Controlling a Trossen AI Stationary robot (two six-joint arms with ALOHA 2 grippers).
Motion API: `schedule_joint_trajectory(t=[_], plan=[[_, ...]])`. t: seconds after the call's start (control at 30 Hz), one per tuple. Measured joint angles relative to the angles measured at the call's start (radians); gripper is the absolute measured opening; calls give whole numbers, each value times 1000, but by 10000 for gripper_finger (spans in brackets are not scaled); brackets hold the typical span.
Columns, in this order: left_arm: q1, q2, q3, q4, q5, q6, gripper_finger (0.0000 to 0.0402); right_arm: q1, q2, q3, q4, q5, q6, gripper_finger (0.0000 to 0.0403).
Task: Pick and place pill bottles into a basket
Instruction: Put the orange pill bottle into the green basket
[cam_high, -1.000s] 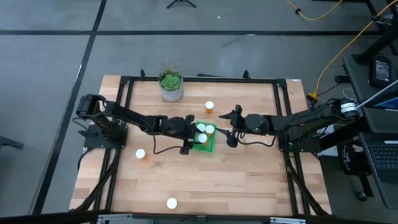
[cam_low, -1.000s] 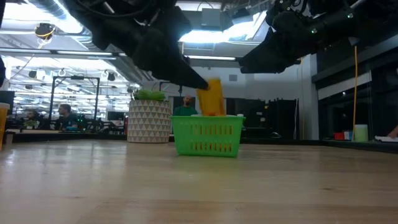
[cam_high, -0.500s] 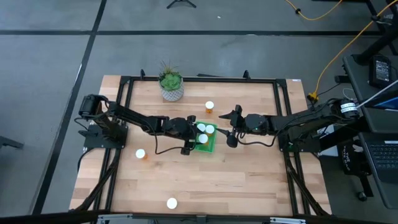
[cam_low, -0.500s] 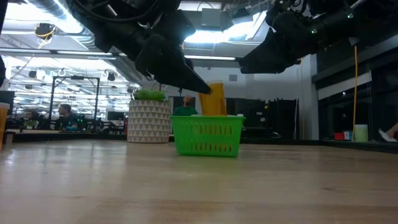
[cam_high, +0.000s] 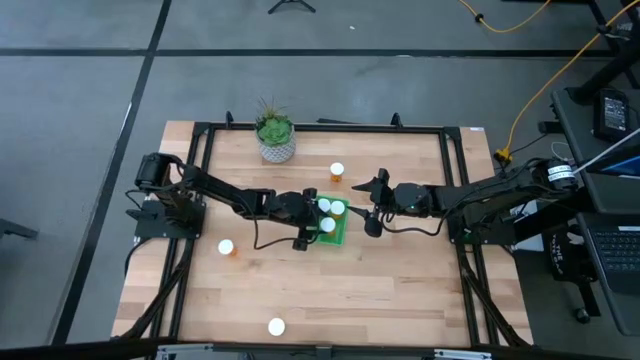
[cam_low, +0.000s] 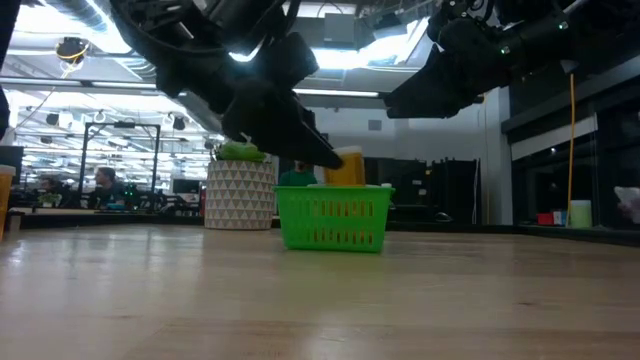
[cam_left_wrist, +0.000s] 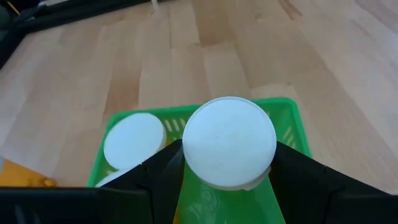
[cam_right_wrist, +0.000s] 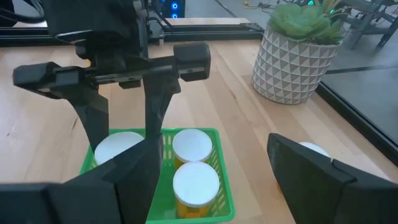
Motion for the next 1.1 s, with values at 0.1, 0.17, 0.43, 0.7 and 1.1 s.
schedule_joint_trajectory(t=[0.1, 0.17, 0.43, 0.7, 1.1], plan=[[0, 0, 0, -2, 0, -5, 210, 0, 0, 0, 0, 0, 0, 291], [0, 0, 0, -2, 0, -8, 210, 0, 0, 0, 0, 0, 0, 291], [4, 0, 0, 20, 0, -8, 210, 0, 0, 0, 0, 0, 0, 291], [26, 0, 24, -9, 0, -8, 210, 0, 0, 0, 1, 0, 0, 291], [27, 0, 41, -54, 0, 10, 210, 0, 0, 0, 1, 0, 0, 291]])
